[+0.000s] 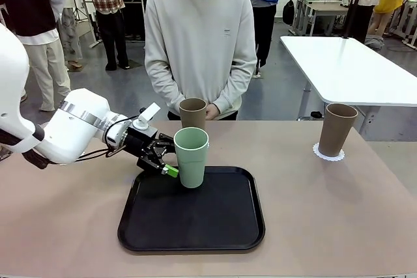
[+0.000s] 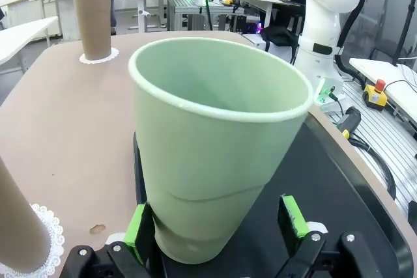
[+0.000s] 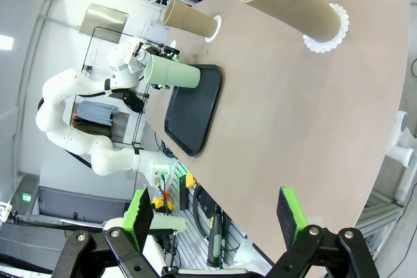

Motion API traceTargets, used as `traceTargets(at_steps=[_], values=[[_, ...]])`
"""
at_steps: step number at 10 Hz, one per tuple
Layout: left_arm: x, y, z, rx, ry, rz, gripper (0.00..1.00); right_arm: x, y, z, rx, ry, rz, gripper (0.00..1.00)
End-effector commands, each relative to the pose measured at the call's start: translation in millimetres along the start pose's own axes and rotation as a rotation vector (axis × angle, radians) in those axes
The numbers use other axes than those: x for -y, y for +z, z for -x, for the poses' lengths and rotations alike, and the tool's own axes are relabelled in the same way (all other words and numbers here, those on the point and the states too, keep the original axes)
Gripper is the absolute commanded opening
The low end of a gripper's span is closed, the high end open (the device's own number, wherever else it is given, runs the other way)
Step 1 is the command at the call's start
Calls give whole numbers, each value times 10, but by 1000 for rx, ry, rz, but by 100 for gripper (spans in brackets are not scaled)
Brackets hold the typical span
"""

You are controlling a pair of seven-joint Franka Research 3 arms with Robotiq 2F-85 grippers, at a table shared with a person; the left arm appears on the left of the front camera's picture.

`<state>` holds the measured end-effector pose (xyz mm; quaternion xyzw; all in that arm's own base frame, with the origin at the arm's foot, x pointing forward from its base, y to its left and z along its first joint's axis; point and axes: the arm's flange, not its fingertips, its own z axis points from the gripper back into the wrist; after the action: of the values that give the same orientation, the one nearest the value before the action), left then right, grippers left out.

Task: Place coasters on the table and set cups on them.
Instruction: Take one Reusable plastic cup from the Flat Tray and place it on a coaster set by the human.

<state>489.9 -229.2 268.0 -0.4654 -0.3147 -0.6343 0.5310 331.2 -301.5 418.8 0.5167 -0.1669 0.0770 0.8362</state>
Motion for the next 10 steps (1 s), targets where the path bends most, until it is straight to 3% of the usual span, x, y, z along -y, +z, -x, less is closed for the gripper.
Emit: traceTargets(at_steps=[1, 10], values=[[-79, -107, 19, 16, -46, -18, 100, -3, -8, 4, 3, 0, 0, 100], [-319, -366, 71, 81, -62, 18, 100, -3, -8, 4, 3, 0, 0, 100]])
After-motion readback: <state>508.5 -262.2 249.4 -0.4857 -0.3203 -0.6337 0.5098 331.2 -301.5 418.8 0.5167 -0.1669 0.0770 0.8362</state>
